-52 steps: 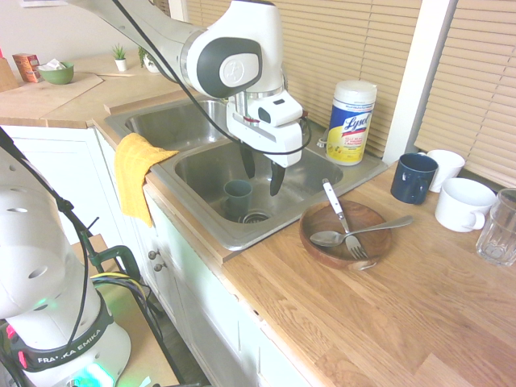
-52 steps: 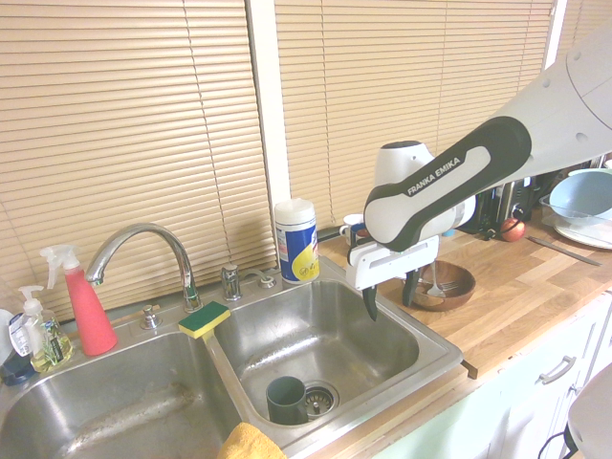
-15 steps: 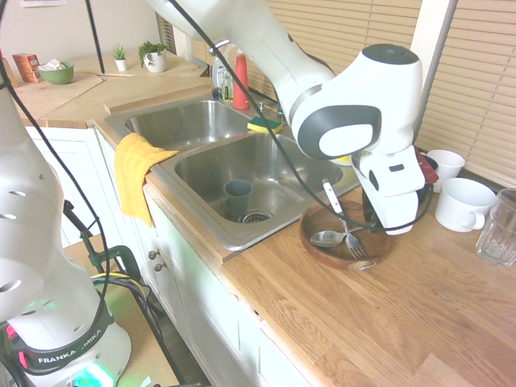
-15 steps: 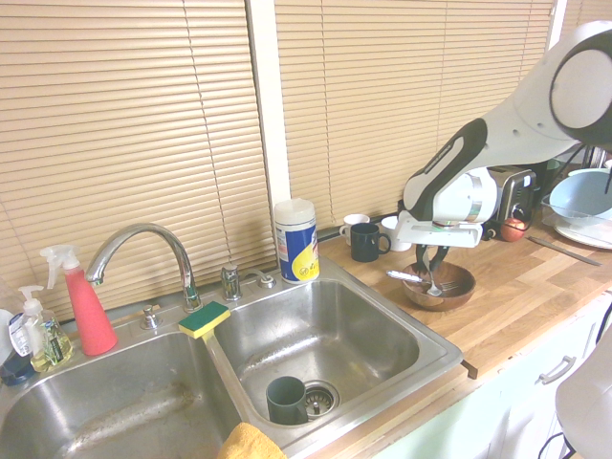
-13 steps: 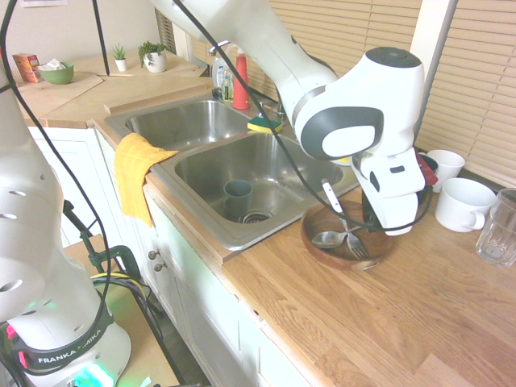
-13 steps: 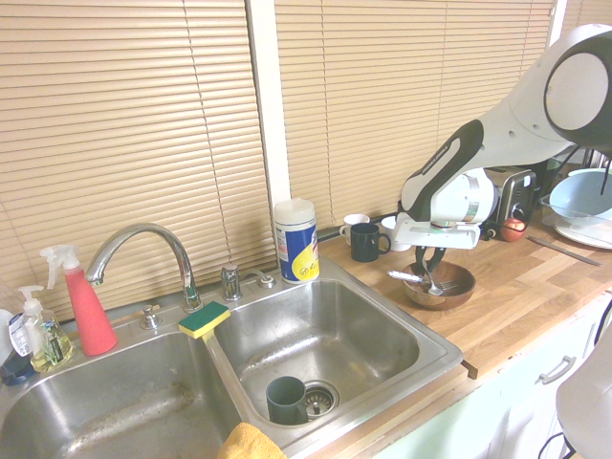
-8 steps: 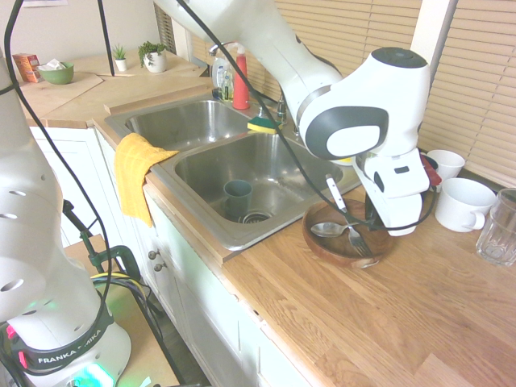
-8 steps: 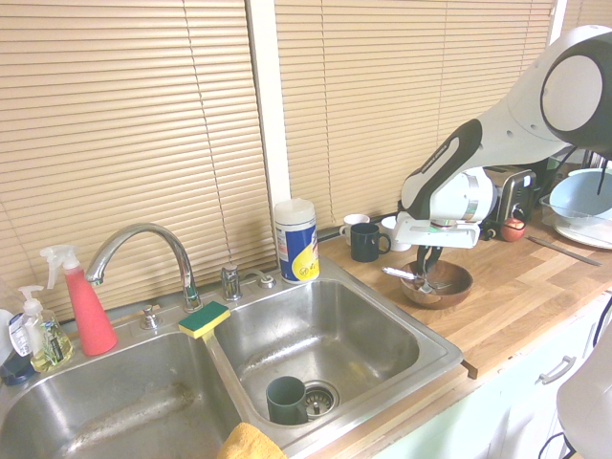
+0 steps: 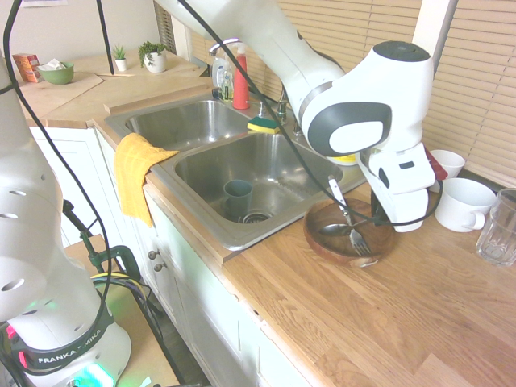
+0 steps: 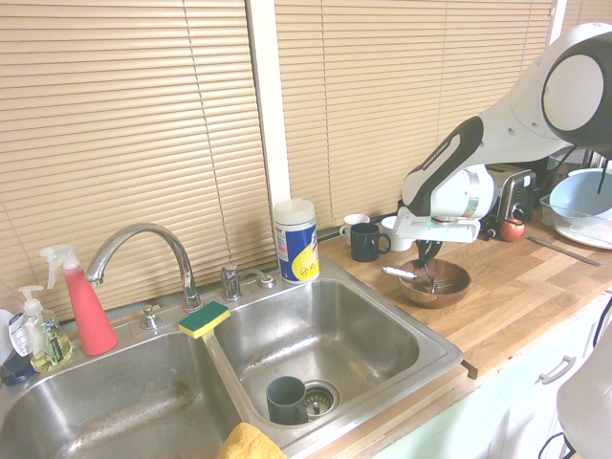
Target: Put the spoon into the sink
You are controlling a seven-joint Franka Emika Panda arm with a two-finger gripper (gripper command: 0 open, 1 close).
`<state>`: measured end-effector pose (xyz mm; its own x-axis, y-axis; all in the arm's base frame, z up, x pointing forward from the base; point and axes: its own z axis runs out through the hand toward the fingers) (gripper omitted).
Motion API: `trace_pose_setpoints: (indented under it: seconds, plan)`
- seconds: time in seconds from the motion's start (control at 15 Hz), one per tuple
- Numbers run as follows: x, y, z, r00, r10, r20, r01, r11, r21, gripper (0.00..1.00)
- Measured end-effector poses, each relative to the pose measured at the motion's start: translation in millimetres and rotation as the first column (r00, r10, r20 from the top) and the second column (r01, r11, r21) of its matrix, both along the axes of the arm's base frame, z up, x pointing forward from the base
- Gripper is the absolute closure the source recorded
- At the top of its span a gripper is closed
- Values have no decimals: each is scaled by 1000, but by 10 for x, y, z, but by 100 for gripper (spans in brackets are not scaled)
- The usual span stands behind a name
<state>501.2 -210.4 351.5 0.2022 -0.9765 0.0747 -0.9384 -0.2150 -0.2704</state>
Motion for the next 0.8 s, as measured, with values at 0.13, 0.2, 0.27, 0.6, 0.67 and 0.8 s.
trace_pose_setpoints:
  seconds: [0.13,0.2,0.27,0.6,0.67,0.8]
  plan:
    - [-27,-22,44,1000,-4,20,4,1000,-4,100]
    - [-66,-23,81,999,-6,36,7,1000,-11,100]
    - [-127,-12,133,998,-8,55,9,1000,-19,100]
    - [-530,243,591,989,20,149,-8,997,-78,100]
    - [-596,320,723,985,22,173,-7,996,-85,100]
    - [-731,460,984,976,29,215,-8,995,-95,100]
